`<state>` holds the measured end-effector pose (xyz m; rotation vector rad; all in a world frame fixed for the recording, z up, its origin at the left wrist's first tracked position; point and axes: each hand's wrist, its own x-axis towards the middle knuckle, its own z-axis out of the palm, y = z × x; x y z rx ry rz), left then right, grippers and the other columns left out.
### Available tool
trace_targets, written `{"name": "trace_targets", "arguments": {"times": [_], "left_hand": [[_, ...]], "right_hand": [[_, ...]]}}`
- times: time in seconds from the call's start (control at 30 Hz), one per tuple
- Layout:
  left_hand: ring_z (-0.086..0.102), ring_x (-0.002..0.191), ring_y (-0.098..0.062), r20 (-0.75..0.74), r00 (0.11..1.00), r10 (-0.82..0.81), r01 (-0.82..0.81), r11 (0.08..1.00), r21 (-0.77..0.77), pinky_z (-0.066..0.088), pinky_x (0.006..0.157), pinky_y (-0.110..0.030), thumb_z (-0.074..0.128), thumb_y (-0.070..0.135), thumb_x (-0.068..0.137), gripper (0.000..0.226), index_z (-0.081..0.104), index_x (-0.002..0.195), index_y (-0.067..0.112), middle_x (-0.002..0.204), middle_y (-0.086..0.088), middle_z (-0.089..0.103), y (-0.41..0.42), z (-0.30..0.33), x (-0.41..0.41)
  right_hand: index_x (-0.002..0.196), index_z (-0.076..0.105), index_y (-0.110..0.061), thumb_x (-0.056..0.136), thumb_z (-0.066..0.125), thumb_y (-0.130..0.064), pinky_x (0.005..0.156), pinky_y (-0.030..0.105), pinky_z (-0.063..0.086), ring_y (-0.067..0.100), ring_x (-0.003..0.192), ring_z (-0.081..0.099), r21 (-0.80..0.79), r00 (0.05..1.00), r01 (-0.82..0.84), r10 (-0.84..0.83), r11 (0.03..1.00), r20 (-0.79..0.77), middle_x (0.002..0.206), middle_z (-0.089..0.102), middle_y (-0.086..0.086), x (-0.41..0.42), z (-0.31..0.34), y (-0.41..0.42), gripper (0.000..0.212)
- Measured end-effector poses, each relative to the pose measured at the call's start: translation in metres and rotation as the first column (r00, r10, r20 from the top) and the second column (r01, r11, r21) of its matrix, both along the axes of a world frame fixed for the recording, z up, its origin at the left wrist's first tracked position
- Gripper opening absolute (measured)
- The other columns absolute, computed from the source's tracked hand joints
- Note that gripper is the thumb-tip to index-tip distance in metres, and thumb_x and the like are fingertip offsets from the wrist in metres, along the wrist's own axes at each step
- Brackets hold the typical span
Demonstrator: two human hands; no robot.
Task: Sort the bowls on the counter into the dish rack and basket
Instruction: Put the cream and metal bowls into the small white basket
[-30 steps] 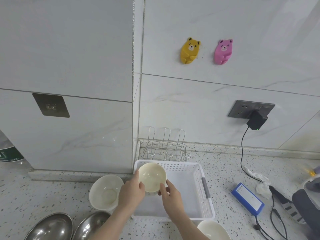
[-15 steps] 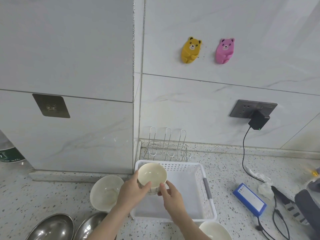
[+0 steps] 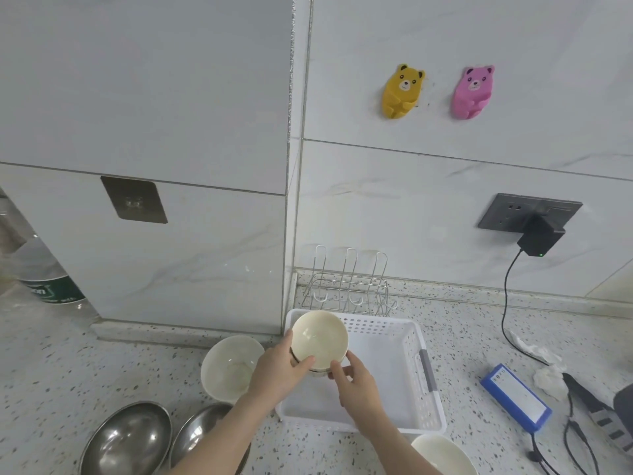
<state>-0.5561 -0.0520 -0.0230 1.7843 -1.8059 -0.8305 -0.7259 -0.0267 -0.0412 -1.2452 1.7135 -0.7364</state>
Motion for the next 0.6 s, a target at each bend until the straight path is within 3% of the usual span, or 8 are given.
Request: {"name": "trace_targets", "arguments": {"times": [0.13, 0.2, 0.3, 0.4, 0.53, 0.6], "left_hand": [[0.056, 0.065, -0.007, -0.263, 0.961, 0.087, -0.074, 0.995, 0.061, 0.044, 0.060, -0.021, 0.060, 0.041, 0.092, 0.043, 0.051, 0.132, 0.026, 0.073, 0.010, 0.060, 0.009, 0.005, 0.007], [0.058, 0.060, -0.007, -0.227, 0.958, 0.173, -0.176, 0.984, 0.008, 0.049, 0.057, -0.026, 0.059, 0.040, 0.093, 0.025, 0.062, 0.112, 0.023, 0.069, 0.008, 0.062, 0.020, 0.006, 0.022], [0.057, 0.054, -0.003, -0.045, 0.954, 0.295, -0.298, 0.950, -0.093, 0.045, 0.049, -0.022, 0.056, 0.042, 0.094, 0.015, 0.060, 0.096, 0.028, 0.064, 0.008, 0.061, 0.036, 0.009, 0.054], [0.059, 0.063, -0.010, 0.108, 0.909, 0.403, -0.394, 0.914, -0.095, 0.042, 0.048, -0.024, 0.052, 0.040, 0.096, 0.023, 0.055, 0.109, 0.021, 0.083, 0.007, 0.063, 0.042, 0.013, 0.085], [0.062, 0.108, -0.028, 0.320, 0.867, 0.383, -0.430, 0.898, 0.091, 0.046, 0.072, -0.035, 0.049, 0.038, 0.096, 0.053, 0.037, 0.142, 0.012, 0.139, -0.008, 0.051, 0.037, 0.015, 0.114], [0.060, 0.113, -0.029, 0.340, 0.880, 0.331, -0.409, 0.892, 0.191, 0.049, 0.081, -0.039, 0.048, 0.037, 0.096, 0.055, 0.036, 0.143, 0.011, 0.136, -0.008, 0.055, 0.034, 0.012, 0.120]], "right_hand": [[0.140, 0.047, -0.026, 0.096, 0.049, -0.045, 0.076, 0.033, 0.048, 0.007, 0.075, 0.056, 0.002, 0.998, 0.060, -0.060, 0.998, -0.009, 0.090, 0.070, -0.009, 0.000, 0.002, 0.002, 0.048], [0.140, 0.048, -0.023, 0.096, 0.048, -0.046, 0.079, 0.032, 0.046, 0.005, 0.085, 0.059, -0.012, 0.991, 0.126, -0.127, 0.992, -0.040, 0.087, 0.070, -0.011, 0.000, 0.003, 0.003, 0.049], [0.131, 0.056, -0.025, 0.096, 0.049, -0.044, 0.065, 0.024, 0.045, -0.001, 0.078, 0.061, -0.060, 0.984, 0.167, -0.170, 0.984, -0.056, 0.078, 0.069, -0.010, 0.001, 0.005, 0.008, 0.041], [0.127, 0.059, -0.025, 0.096, 0.050, -0.041, 0.057, 0.020, 0.043, 0.000, 0.071, 0.063, -0.079, 0.985, 0.147, -0.153, 0.986, -0.082, 0.073, 0.069, -0.008, 0.003, 0.007, 0.013, 0.036], [0.122, 0.062, -0.023, 0.097, 0.047, -0.032, 0.055, 0.025, 0.044, 0.008, 0.068, 0.063, -0.125, 0.958, 0.251, -0.264, 0.960, -0.107, 0.071, 0.068, -0.006, 0.003, 0.014, 0.019, 0.031], [0.118, 0.063, -0.023, 0.097, 0.044, -0.030, 0.057, 0.027, 0.047, 0.013, 0.066, 0.063, -0.144, 0.941, 0.287, -0.307, 0.947, -0.142, 0.068, 0.067, -0.005, 0.003, 0.019, 0.022, 0.029]]}}
